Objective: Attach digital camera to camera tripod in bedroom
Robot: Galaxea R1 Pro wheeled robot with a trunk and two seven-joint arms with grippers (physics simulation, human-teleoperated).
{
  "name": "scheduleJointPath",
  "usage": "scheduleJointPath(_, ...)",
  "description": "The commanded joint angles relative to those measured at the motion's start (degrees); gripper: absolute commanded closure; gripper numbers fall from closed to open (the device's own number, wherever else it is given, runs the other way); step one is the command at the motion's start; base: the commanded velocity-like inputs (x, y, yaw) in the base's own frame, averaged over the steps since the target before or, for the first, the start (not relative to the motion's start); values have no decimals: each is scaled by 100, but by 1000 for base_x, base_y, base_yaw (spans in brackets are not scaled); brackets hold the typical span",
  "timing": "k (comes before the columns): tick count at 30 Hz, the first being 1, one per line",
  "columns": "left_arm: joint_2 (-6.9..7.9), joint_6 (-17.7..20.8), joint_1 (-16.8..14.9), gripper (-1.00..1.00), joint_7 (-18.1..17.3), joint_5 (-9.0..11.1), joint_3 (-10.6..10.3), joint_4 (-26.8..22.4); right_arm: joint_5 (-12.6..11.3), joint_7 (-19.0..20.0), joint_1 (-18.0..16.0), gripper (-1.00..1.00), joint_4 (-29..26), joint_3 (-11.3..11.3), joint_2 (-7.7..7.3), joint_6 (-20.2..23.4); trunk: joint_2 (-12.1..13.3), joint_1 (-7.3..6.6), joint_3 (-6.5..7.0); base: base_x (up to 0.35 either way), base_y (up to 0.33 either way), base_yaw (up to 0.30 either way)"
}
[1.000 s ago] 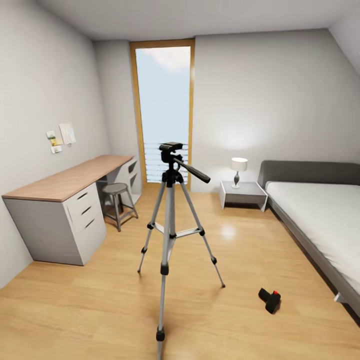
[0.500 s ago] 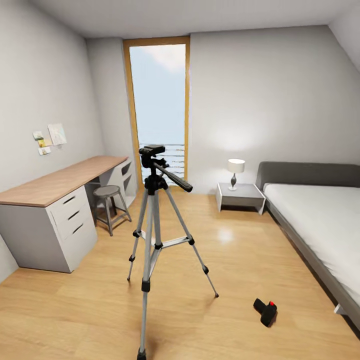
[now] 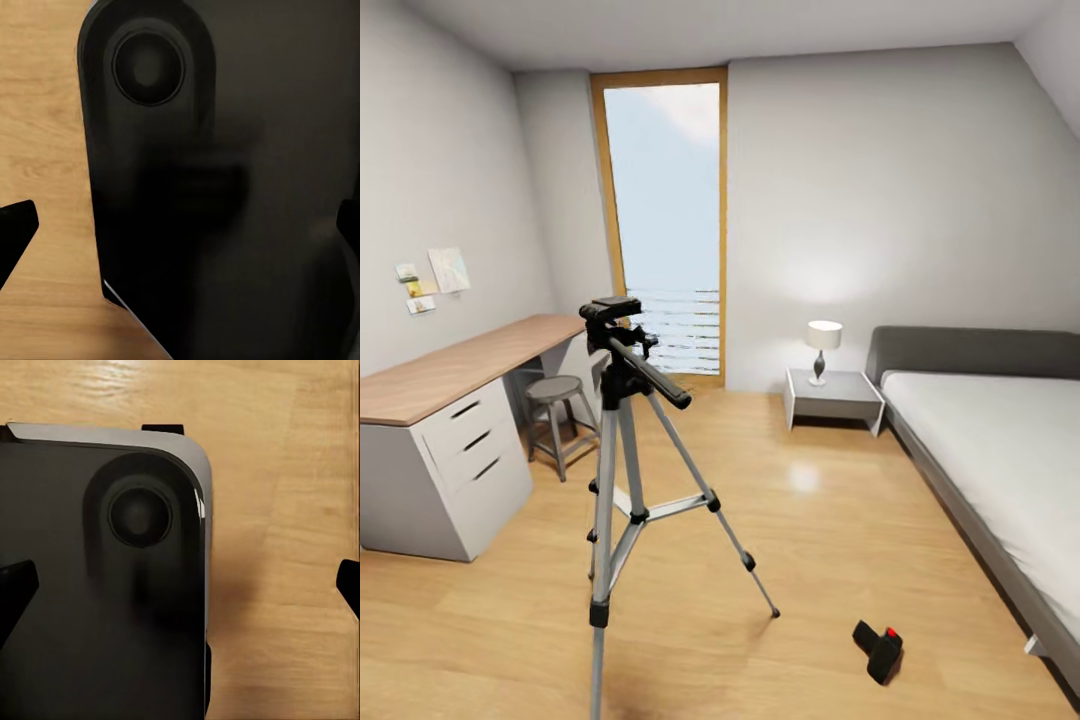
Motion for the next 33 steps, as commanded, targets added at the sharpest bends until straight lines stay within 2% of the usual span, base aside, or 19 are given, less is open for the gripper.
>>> scheduleJointPath(1, 0, 7, -1, -100, -1, 0, 0, -6, -2, 0, -3, -100, 5, -2, 0, -18, -2, 2, -6, 219, -242, 0)
scheduleJointPath(10, 0, 2, -1, -100, 0, 1, 0, -6, -2, 0, -3, -100, 8, 0, 0, -18, -2, 2, -6, 177, -258, -8)
scheduleJointPath(24, 0, 1, -1, -100, 8, 5, 8, -6, -2, 0, -3, -100, 7, 0, 0, -18, -2, 2, -6, 108, -291, -238)
scheduleJointPath(33, 0, 1, -1, -100, 8, 8, 9, -6, -2, 0, -3, -100, 6, -1, 0, -18, -2, 2, -6, 105, -294, -51)
